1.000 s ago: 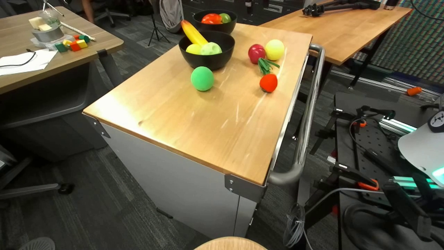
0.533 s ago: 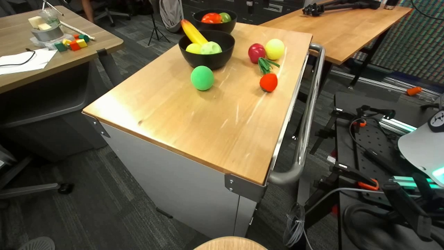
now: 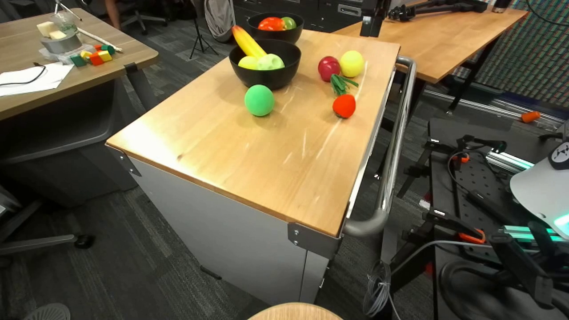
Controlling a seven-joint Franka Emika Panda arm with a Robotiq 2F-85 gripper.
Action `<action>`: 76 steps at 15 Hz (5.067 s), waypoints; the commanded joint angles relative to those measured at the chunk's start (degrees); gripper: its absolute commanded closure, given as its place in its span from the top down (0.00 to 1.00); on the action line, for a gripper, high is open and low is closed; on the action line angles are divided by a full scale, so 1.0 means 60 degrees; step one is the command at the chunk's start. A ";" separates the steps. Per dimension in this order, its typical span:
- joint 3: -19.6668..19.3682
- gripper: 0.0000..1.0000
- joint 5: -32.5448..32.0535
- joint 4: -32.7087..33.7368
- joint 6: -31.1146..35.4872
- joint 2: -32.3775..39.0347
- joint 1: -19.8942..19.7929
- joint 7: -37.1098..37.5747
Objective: Divide the fruits between the black bowls
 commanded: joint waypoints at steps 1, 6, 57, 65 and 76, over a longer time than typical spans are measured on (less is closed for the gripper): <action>-0.0210 1.00 0.0094 -0.0193 -0.0012 -0.0030 0.0163 -0.0168; -0.0101 1.00 0.0119 -0.0205 0.0213 -0.0115 0.0313 -0.0171; 0.0873 0.85 -0.4452 1.2913 -0.1993 0.8403 0.0535 0.1337; 0.1121 1.00 -0.3630 1.1512 -0.2716 0.6606 0.0013 0.0249; 0.1000 1.00 -0.0697 0.6559 -0.1567 0.3794 -0.1045 0.0649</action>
